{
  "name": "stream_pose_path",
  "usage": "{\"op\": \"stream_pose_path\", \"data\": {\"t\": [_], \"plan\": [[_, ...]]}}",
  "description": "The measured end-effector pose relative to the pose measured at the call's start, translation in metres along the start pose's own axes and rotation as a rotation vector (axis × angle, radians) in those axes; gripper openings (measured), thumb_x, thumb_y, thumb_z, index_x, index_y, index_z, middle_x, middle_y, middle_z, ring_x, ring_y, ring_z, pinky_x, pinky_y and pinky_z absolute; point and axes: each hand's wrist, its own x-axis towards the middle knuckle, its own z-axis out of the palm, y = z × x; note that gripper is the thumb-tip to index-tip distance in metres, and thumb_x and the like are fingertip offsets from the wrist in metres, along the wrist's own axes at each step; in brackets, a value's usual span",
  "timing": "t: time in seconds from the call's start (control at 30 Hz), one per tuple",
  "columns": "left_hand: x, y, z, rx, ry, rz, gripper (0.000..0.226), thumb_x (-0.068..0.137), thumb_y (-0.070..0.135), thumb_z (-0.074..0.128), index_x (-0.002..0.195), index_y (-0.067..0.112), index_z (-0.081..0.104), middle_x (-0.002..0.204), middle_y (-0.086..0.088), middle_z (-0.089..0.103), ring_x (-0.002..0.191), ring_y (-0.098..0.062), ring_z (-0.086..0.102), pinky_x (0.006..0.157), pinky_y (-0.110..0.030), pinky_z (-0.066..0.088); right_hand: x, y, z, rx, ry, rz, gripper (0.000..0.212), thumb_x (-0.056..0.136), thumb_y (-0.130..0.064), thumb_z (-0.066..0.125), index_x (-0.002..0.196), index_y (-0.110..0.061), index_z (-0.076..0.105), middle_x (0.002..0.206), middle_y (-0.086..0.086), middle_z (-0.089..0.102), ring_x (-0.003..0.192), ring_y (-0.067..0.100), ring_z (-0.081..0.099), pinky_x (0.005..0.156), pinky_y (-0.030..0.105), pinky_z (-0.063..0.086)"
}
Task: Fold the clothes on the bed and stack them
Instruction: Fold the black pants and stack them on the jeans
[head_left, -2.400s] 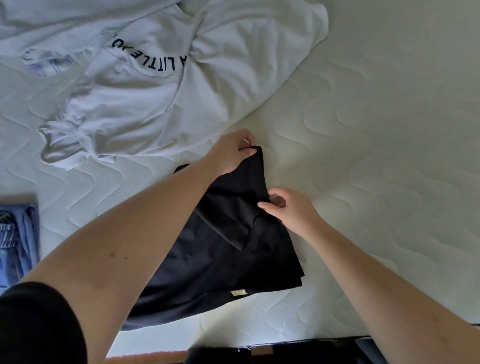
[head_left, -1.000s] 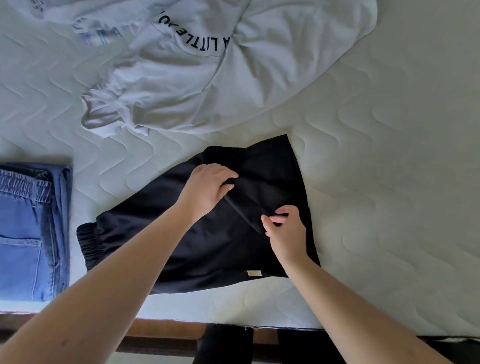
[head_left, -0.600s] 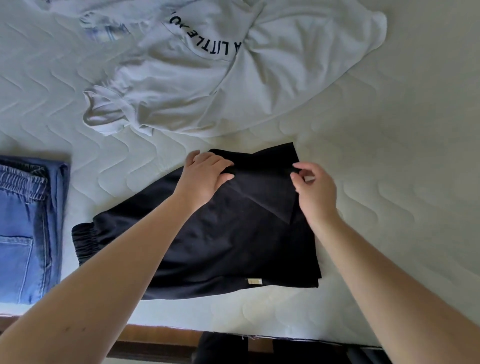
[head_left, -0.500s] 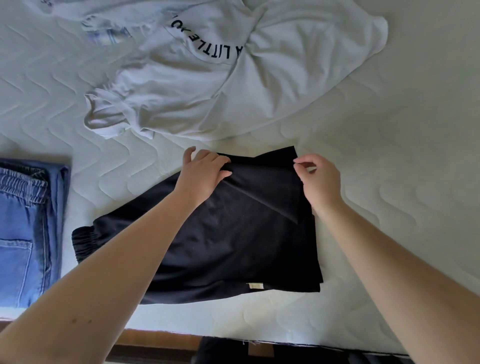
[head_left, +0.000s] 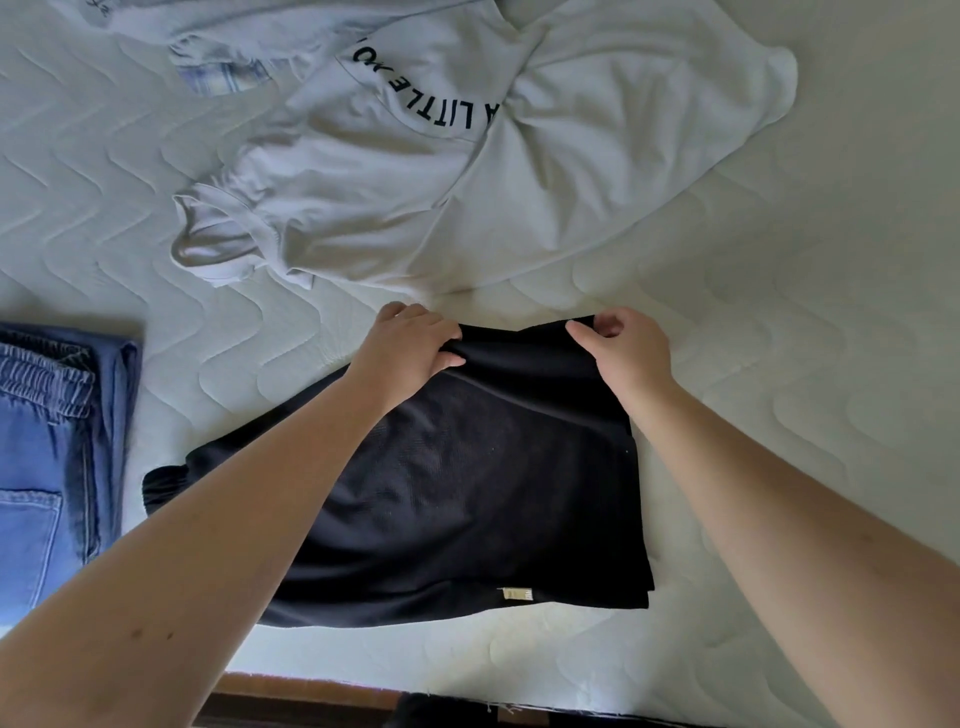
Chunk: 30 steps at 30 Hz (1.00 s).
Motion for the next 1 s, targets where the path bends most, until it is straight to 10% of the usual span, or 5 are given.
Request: {"op": "stream_pose_path", "data": {"t": [0.6,0.87,1.0], "plan": [[0.006,-0.002,-0.005,-0.203,0.177,-0.106,0.027,0.094,0.039,0.057,0.094,0.013,0.064,0.099,-0.002,0.061,0.098,-0.028,0.057,0.088,-0.038,0.038,-0.002,0.010,-0.021,0.557,-0.024,0.127,0.023,0.087,-0.010,0.070,0.094,-0.029,0.061,0.096,-0.002,0.065,0.088,0.008,0.064,0.077,0.016,0.047],[0.019,-0.005,-0.005,-0.345,-0.024,-0.195,0.034,0.093,0.047,0.056,0.098,0.015,0.067,0.113,-0.004,0.053,0.114,-0.026,0.046,0.097,-0.039,0.039,0.007,0.000,-0.021,-0.020,0.027,-0.138,0.015,0.095,-0.021,0.057,0.107,-0.018,0.064,0.097,-0.006,0.062,0.085,0.009,0.058,0.068,0.005,0.037],[0.015,-0.021,-0.011,-0.499,-0.116,-0.186,0.029,0.090,0.039,0.066,0.104,0.014,0.066,0.121,0.000,0.047,0.102,-0.017,0.046,0.092,-0.028,0.036,-0.012,-0.001,-0.024,-0.184,0.057,-0.171,0.028,0.091,-0.047,0.058,0.100,-0.020,0.060,0.080,-0.011,0.060,0.078,0.012,0.058,0.066,0.023,0.041]]}}
